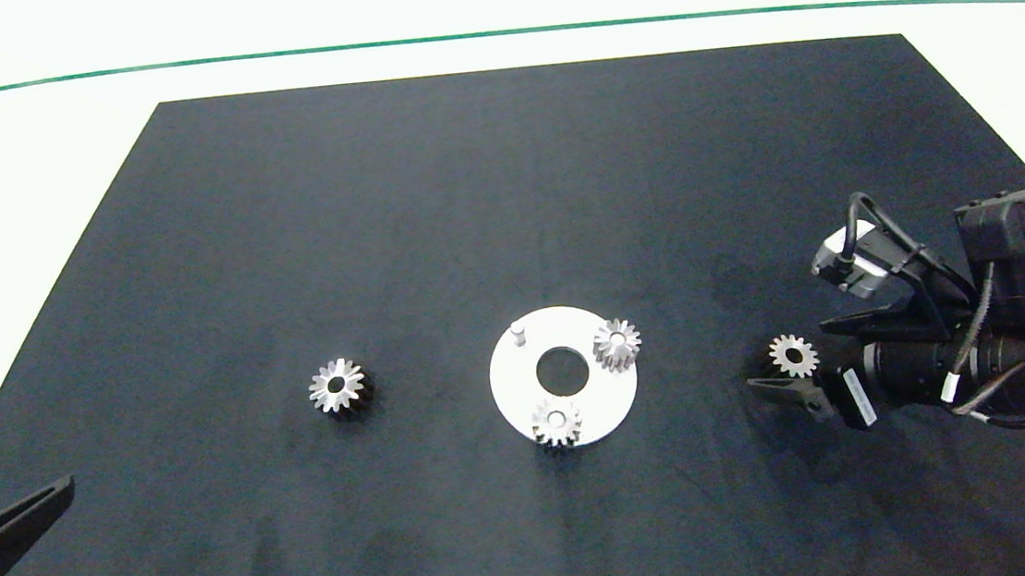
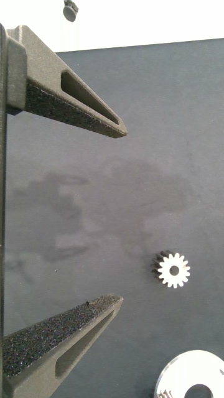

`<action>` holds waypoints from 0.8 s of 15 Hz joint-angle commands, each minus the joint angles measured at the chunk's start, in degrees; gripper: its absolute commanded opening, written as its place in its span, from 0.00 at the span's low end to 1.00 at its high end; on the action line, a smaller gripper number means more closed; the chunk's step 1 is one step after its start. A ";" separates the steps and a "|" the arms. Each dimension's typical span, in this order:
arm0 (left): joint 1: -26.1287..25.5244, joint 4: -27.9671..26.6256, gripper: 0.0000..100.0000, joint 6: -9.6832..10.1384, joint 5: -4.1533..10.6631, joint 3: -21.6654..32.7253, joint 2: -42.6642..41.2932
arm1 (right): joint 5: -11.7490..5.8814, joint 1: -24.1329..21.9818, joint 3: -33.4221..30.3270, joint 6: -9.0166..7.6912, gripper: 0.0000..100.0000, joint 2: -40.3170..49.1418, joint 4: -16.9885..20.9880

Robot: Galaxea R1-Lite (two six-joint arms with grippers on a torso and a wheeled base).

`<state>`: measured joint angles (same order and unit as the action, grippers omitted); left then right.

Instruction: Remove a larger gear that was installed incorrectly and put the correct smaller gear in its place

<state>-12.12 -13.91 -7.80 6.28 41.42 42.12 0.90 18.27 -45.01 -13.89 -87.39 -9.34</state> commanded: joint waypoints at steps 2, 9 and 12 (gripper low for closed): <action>-0.01 -0.07 1.00 -0.02 -0.21 -0.55 0.24 | -1.08 0.45 -0.08 -0.09 1.00 -2.43 -2.18; 0.08 -0.07 1.00 -0.02 -0.39 -0.99 0.16 | -2.04 0.62 -0.17 0.09 0.93 -2.61 -2.53; 0.08 -0.07 1.00 -0.02 -0.39 -1.17 -0.02 | -2.57 0.62 -0.17 0.09 0.87 -2.61 -2.44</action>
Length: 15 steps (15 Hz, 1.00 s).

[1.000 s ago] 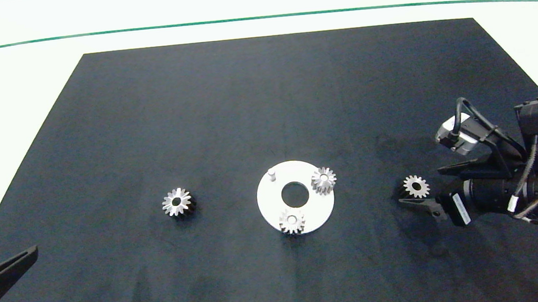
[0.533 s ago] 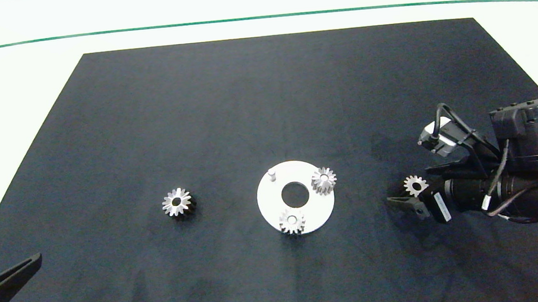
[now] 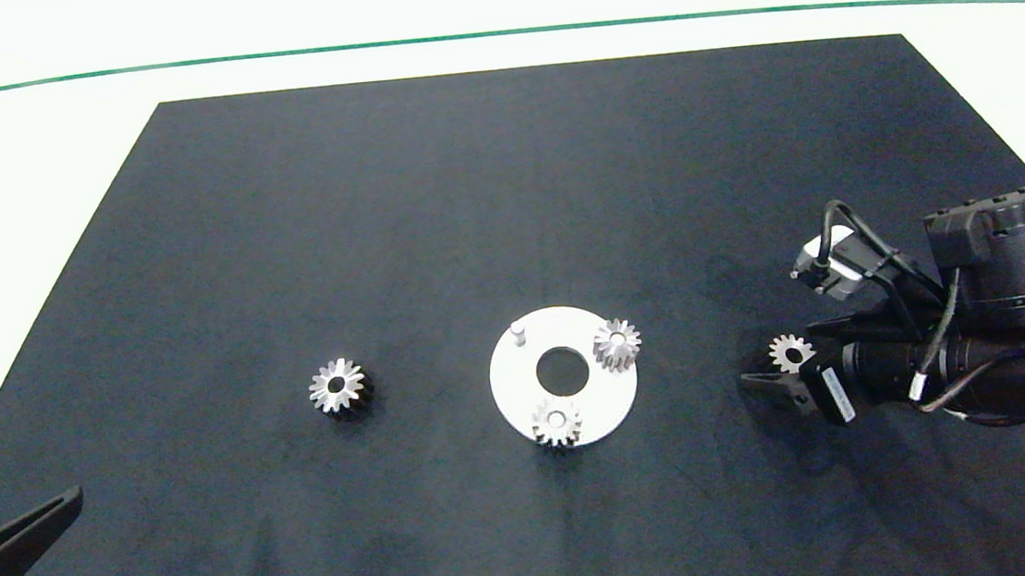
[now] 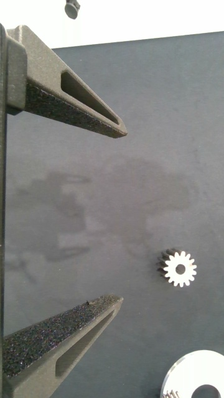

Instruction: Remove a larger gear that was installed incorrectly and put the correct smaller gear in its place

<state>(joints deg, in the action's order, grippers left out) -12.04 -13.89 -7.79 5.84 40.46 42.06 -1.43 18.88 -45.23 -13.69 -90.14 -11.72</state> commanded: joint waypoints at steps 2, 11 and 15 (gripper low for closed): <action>-0.08 -0.09 1.00 -0.03 0.05 -0.29 -0.05 | -0.33 0.01 0.05 -0.11 0.82 0.05 -0.06; -0.08 0.00 1.00 -0.03 -0.65 -2.23 -1.36 | -0.86 0.10 0.23 0.77 0.64 -0.30 -0.15; -0.17 0.00 1.00 -0.03 -0.65 -2.40 -1.36 | -1.21 0.01 0.05 2.26 0.55 -0.65 -0.15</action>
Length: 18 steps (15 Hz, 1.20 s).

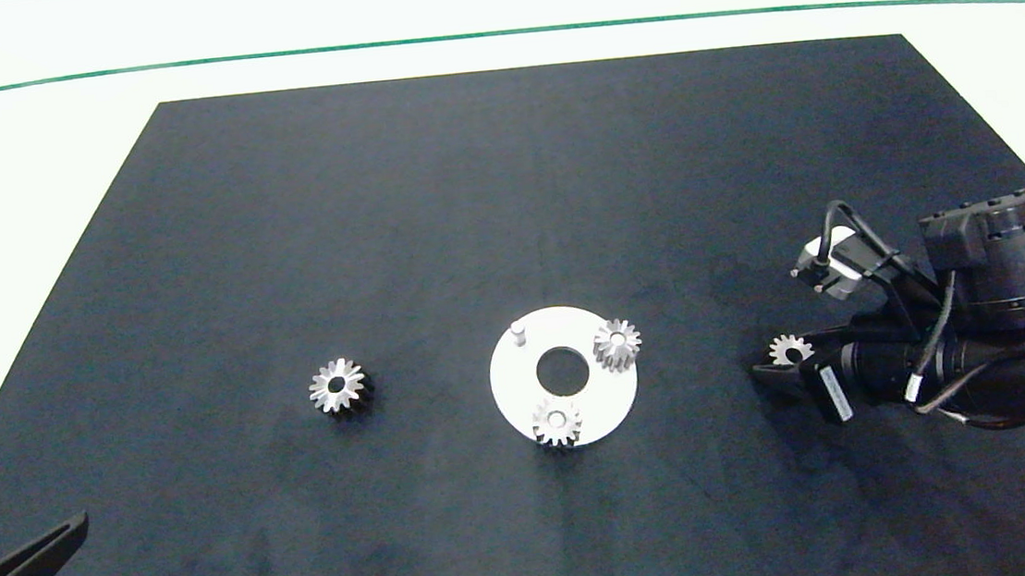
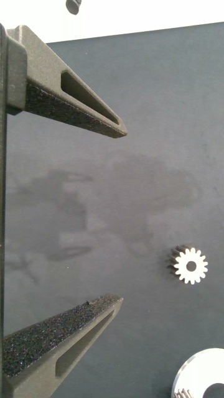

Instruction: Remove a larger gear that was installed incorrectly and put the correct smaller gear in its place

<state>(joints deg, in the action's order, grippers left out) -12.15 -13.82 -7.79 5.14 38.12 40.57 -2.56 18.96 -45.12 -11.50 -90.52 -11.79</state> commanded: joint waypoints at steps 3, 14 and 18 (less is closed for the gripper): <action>-0.06 -0.06 1.00 -0.03 -0.05 -0.41 -0.23 | -0.16 0.03 0.21 0.16 0.49 -0.36 -0.52; -0.15 -0.06 1.00 -0.03 -0.05 -2.61 -1.63 | -0.16 0.56 1.00 1.39 0.28 -0.28 -0.52; -0.06 -0.06 1.00 -0.03 -0.05 -2.88 -1.99 | -0.16 0.56 1.17 1.30 0.22 0.16 -0.52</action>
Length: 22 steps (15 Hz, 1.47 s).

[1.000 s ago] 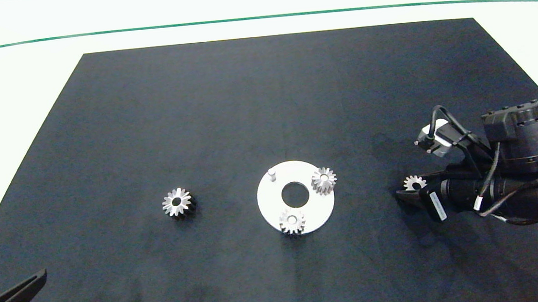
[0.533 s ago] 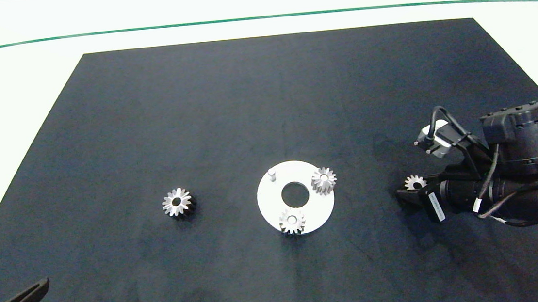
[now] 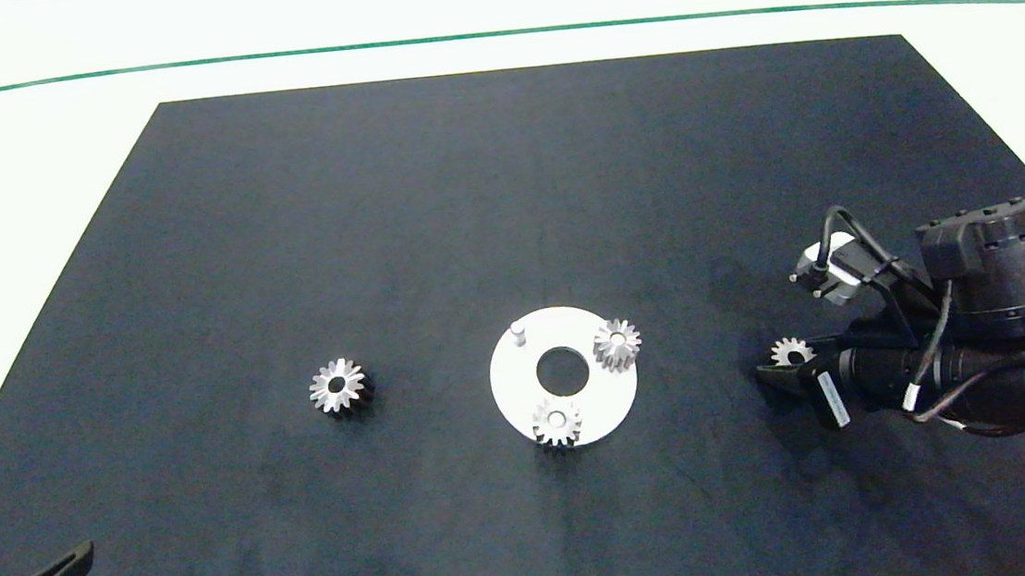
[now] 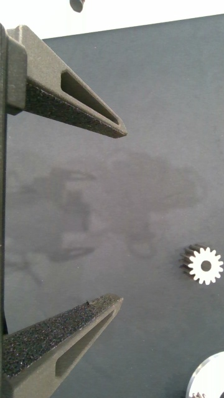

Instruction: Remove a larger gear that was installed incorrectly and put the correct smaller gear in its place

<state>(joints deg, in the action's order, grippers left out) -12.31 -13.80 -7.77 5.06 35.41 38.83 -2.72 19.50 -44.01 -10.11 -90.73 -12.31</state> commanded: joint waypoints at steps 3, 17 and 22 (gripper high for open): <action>0.01 -0.17 1.00 0.03 0.04 -0.35 -0.68 | -0.18 0.01 -0.29 -0.18 0.22 2.14 0.01; 0.36 0.00 1.00 0.21 0.65 -0.26 -10.26 | -2.82 13.63 -18.04 -0.09 0.22 2.14 11.52; 0.27 0.00 1.00 -0.14 0.65 -0.17 -12.11 | -4.66 19.34 -28.15 1.49 0.22 -7.88 13.19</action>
<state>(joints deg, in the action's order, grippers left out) -12.03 -13.73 -7.88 5.64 35.19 27.39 -7.05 37.12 -69.21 -8.86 -94.16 0.74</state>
